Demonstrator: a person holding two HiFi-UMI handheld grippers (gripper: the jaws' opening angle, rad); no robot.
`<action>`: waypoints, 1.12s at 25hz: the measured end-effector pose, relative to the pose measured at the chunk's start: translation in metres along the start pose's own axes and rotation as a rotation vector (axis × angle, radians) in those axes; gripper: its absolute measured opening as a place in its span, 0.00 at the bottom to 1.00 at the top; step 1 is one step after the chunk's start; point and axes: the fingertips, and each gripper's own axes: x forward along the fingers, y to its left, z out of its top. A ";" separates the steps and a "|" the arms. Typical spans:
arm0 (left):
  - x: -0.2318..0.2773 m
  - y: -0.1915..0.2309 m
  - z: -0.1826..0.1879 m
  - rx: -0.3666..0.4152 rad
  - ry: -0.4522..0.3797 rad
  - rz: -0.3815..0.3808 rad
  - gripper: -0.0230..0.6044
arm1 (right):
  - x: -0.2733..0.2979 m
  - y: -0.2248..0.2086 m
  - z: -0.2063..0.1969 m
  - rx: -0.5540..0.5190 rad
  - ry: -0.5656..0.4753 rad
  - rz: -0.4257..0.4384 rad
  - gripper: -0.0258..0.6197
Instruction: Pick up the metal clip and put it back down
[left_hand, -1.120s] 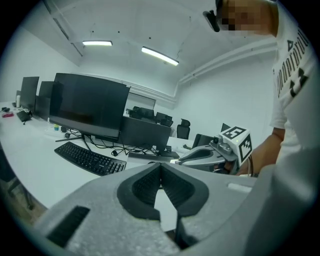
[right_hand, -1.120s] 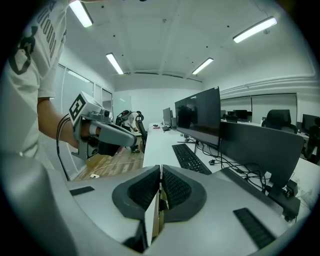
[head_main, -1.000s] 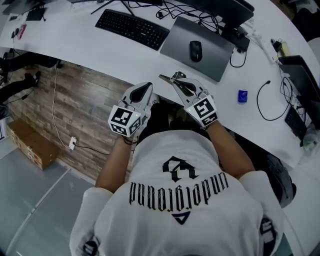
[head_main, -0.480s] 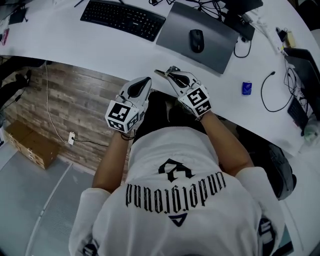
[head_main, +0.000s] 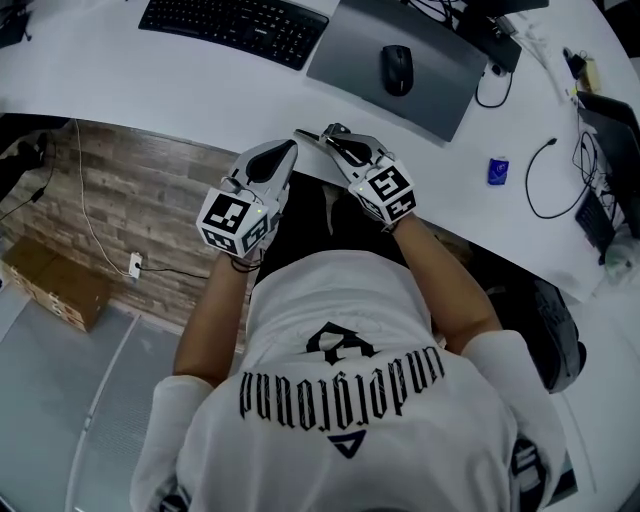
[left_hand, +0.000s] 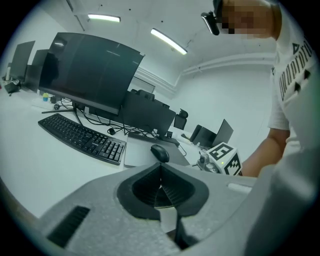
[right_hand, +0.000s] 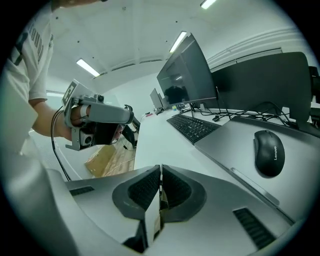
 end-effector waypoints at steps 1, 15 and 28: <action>0.003 0.001 -0.001 0.000 0.003 -0.003 0.06 | 0.002 -0.002 -0.001 0.000 0.003 0.000 0.08; 0.020 0.017 -0.013 -0.025 0.027 -0.023 0.06 | 0.011 -0.031 -0.014 -0.009 0.034 0.010 0.08; 0.031 0.019 -0.016 -0.045 0.024 -0.033 0.06 | 0.016 -0.045 -0.016 -0.055 0.046 -0.001 0.10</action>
